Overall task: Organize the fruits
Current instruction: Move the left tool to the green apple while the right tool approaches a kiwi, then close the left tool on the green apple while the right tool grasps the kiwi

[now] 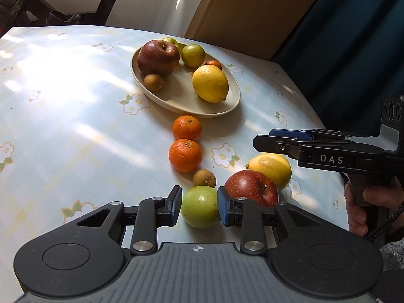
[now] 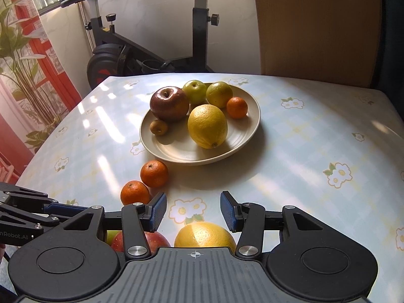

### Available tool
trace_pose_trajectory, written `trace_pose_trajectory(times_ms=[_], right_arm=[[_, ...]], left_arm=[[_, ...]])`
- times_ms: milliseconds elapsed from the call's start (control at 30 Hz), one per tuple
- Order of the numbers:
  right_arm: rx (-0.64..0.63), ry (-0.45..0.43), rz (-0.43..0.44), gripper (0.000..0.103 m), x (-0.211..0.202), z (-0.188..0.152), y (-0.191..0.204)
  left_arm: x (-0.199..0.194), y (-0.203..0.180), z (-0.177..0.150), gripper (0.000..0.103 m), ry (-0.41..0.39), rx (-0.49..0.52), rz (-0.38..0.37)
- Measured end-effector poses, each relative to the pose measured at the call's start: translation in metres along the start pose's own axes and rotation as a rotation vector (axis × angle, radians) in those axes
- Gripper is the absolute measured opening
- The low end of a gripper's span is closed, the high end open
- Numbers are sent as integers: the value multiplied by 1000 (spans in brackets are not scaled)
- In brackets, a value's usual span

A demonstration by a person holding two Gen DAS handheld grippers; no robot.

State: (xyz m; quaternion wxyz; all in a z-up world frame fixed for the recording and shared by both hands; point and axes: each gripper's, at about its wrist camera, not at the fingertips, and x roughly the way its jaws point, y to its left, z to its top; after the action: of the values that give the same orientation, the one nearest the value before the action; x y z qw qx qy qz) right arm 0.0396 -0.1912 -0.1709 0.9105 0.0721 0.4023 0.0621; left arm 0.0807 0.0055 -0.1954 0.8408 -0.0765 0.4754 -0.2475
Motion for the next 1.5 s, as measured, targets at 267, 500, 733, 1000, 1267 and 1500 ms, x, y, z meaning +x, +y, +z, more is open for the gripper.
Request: trace_pose_trajectory(times_ms=[267,500,733,1000,1267,1500], right_arm=[[4,3,14,44,-2,-2,0],[9,2,20,44,-2,-3,-1],[6,-2,19,44,-4,-4,-1],[20,-9,25,44,-9,-3,-7],[31,-32,18,44,-17,4,-13],[-91,50,73,44,0,21,10]], left_arm=[[2,-8,-7,37,30,61,-18],[6,-13,-7,38,38,112,7],[11,-11,-9,46,56,136,22],[20,-15,-8,47,50,168,18],[11,-12,-12,46,9,160,41],[-8,3,-4,46,-62,100,96]])
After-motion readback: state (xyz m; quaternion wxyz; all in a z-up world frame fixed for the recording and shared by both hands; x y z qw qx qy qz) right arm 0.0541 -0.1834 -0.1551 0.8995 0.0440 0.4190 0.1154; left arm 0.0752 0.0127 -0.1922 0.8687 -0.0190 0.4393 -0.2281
